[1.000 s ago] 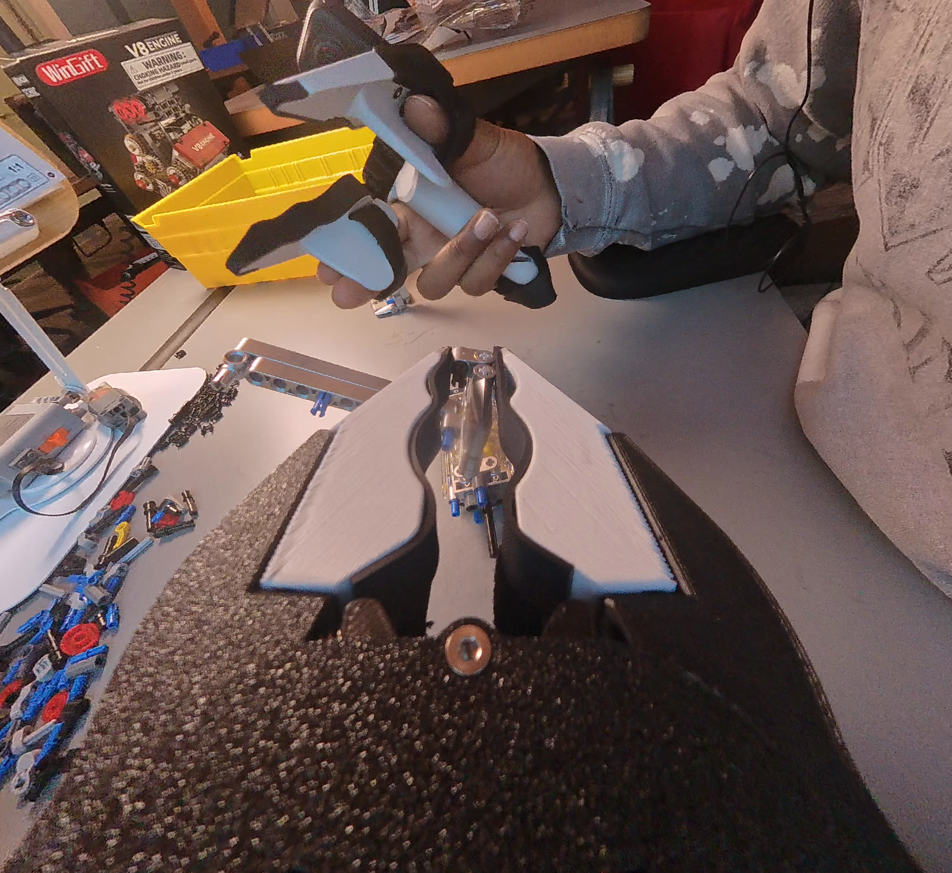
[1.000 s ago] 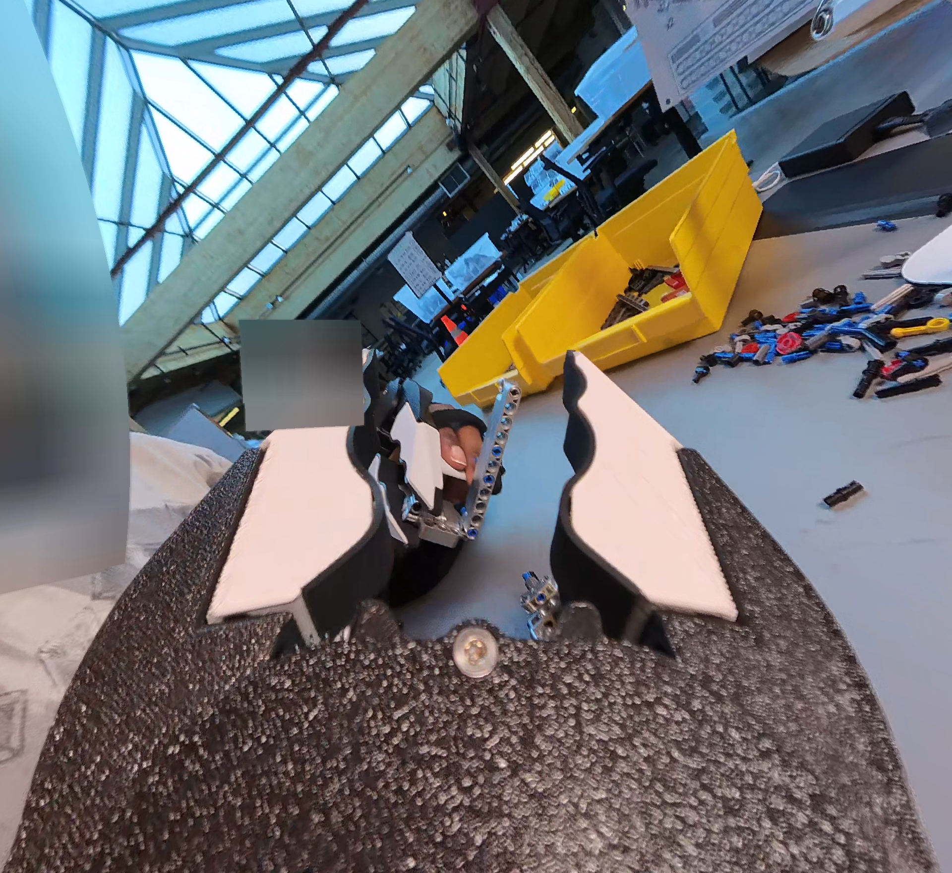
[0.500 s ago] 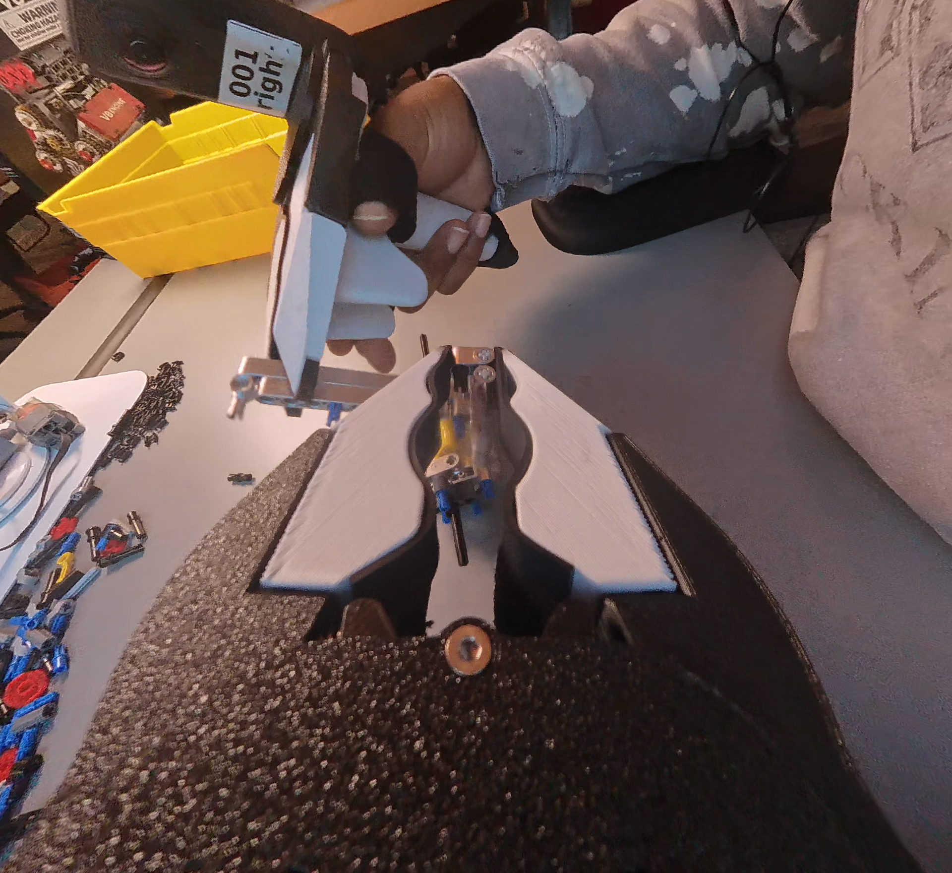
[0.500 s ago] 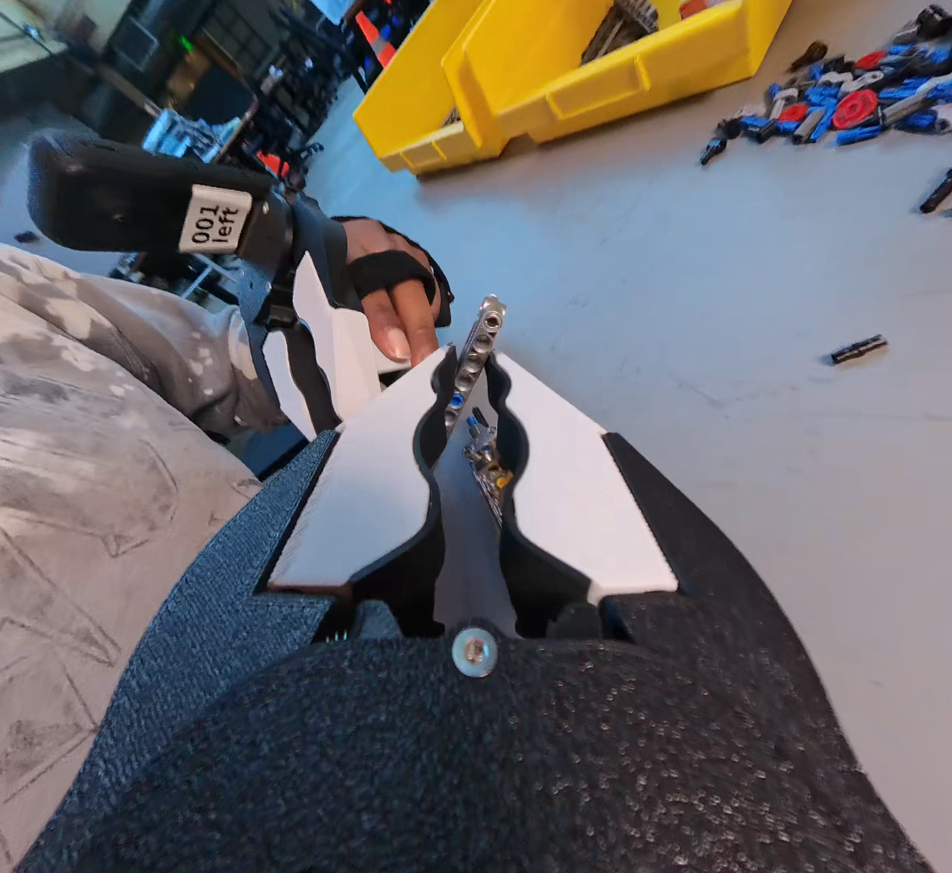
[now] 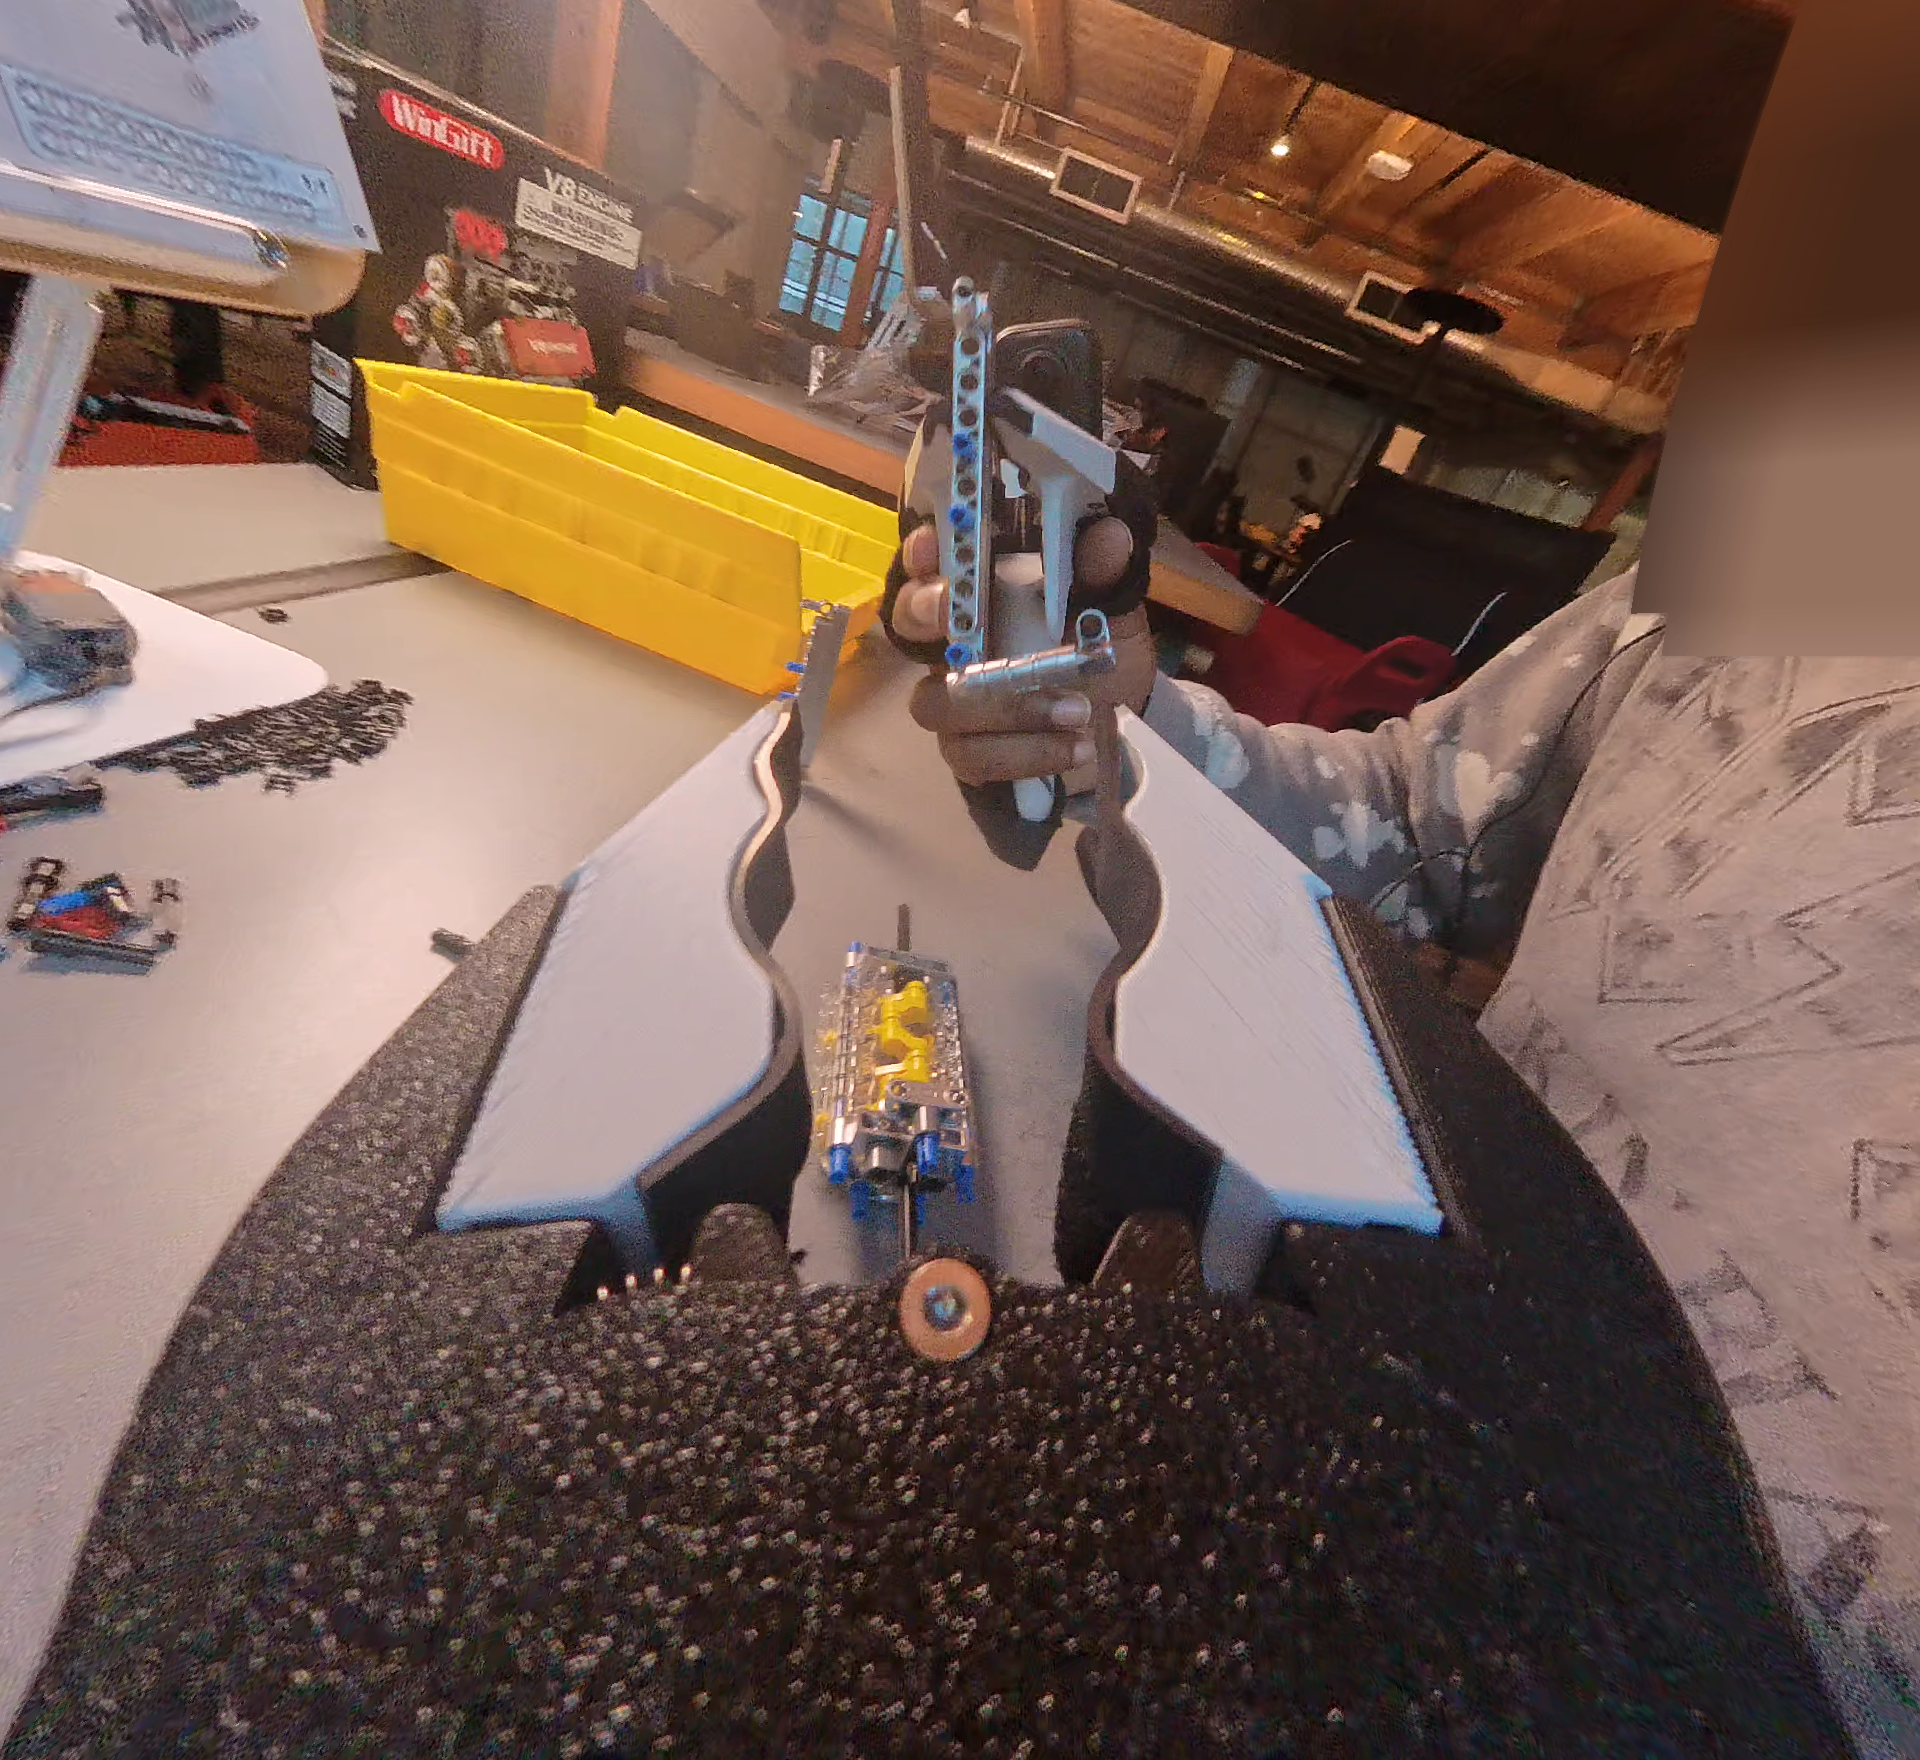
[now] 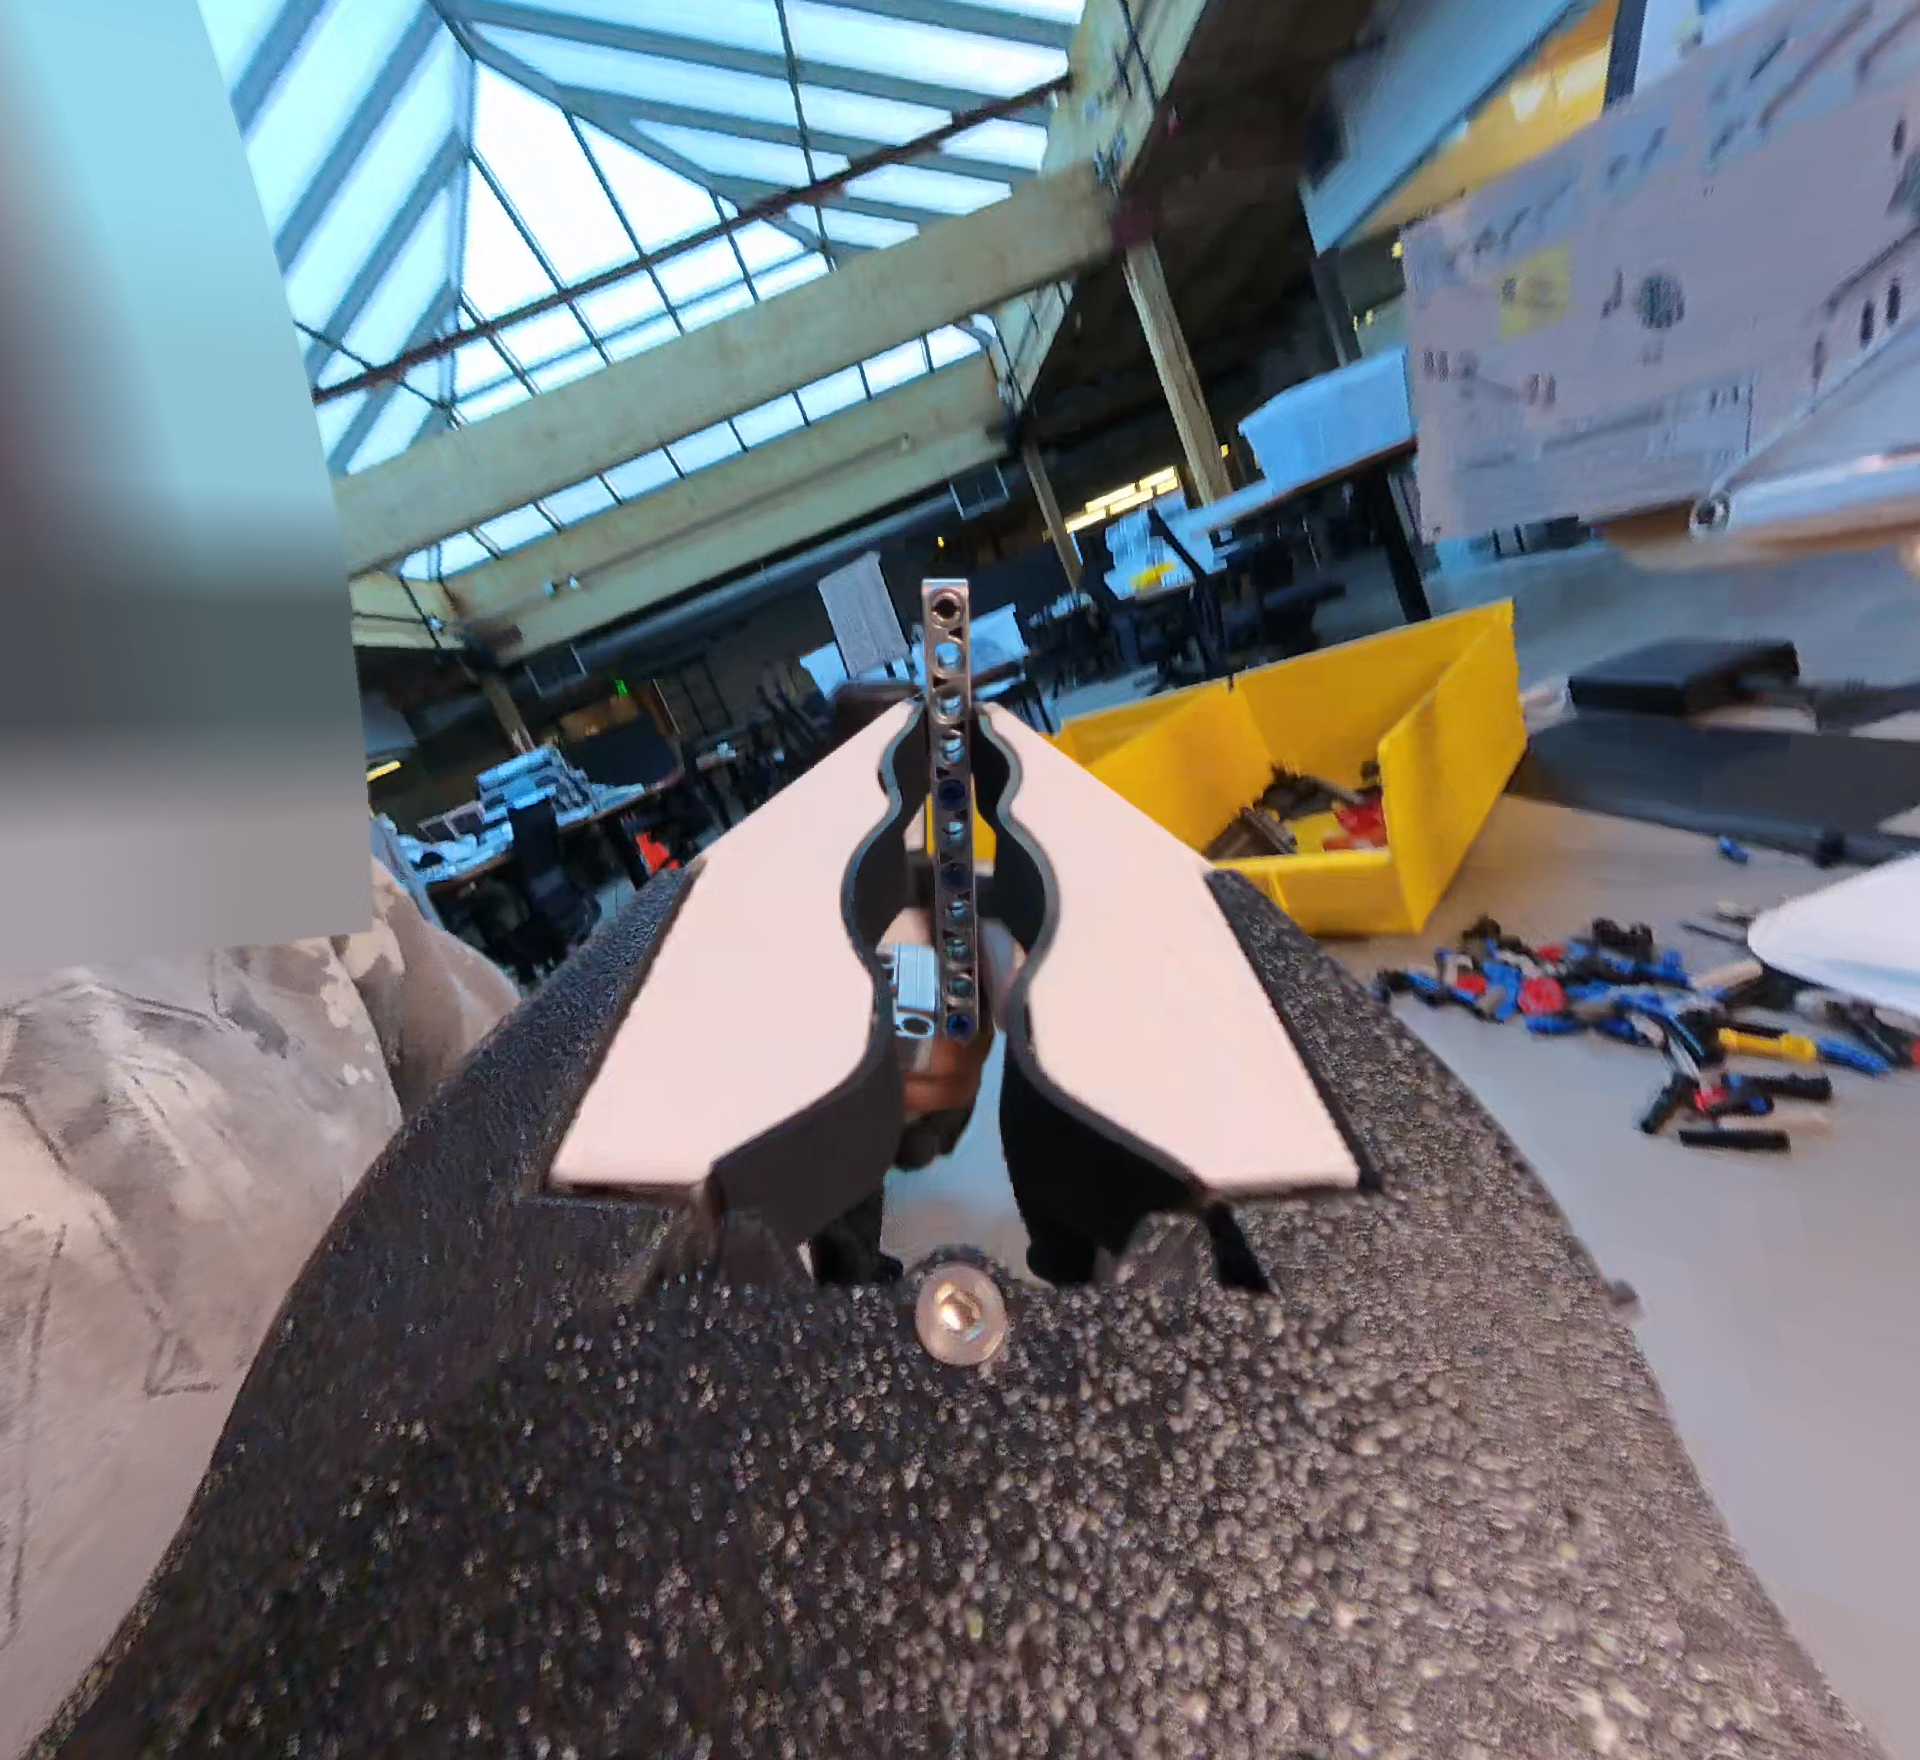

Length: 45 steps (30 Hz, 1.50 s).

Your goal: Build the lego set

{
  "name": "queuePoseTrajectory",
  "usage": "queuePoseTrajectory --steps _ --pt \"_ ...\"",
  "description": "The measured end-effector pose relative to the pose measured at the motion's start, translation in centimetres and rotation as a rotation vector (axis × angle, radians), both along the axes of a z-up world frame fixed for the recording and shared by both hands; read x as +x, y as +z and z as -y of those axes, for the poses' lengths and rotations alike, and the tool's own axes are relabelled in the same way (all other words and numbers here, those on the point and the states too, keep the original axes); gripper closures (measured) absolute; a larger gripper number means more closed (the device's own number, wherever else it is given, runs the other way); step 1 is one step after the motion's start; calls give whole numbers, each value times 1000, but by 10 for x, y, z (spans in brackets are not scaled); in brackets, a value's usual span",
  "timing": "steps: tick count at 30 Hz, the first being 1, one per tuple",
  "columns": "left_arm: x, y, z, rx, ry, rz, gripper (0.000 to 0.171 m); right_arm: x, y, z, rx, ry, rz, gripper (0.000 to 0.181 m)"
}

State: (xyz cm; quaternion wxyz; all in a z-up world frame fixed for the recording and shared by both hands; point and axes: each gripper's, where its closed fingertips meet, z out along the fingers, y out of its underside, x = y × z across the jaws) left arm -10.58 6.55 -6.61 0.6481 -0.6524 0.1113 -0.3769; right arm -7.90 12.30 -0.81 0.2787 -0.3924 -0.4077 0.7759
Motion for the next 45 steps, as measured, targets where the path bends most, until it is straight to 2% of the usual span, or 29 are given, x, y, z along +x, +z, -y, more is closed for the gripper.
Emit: queuePoseTrajectory --steps 3,8,10,12,18,21,26,29,39,45 --pt "25 5 -6 1 -71 38 113 -3 12 4 -45 -17 -73 175" --pt "55 16 -19 -8 -104 136 107 -20 5 26 16 -14 -43 174" --pt "53 14 -19 -11 -93 162 110 -23 2 28 33 -27 -35 174" --pt "50 14 -17 -12 -94 163 129 -26 0 26 37 -47 -27 174" --pt "34 10 -12 -29 -69 133 129 -25 -5 21 100 -65 0 174" --pt "24 5 -6 -23 -49 29 130 -18 -18 23 242 -24 65 173" --pt "25 -17 6 -6 -14 -367 130 4 -54 33 537 97 200 173" --pt "30 -33 8 -24 -16 -518 129 11 -73 36 647 126 270 173" --pt "41 -63 12 -87 -95 -622 130 8 -109 54 778 181 359 173" --pt "27 -64 4 -88 -36 -559 127 2 -105 40 765 95 339 173"
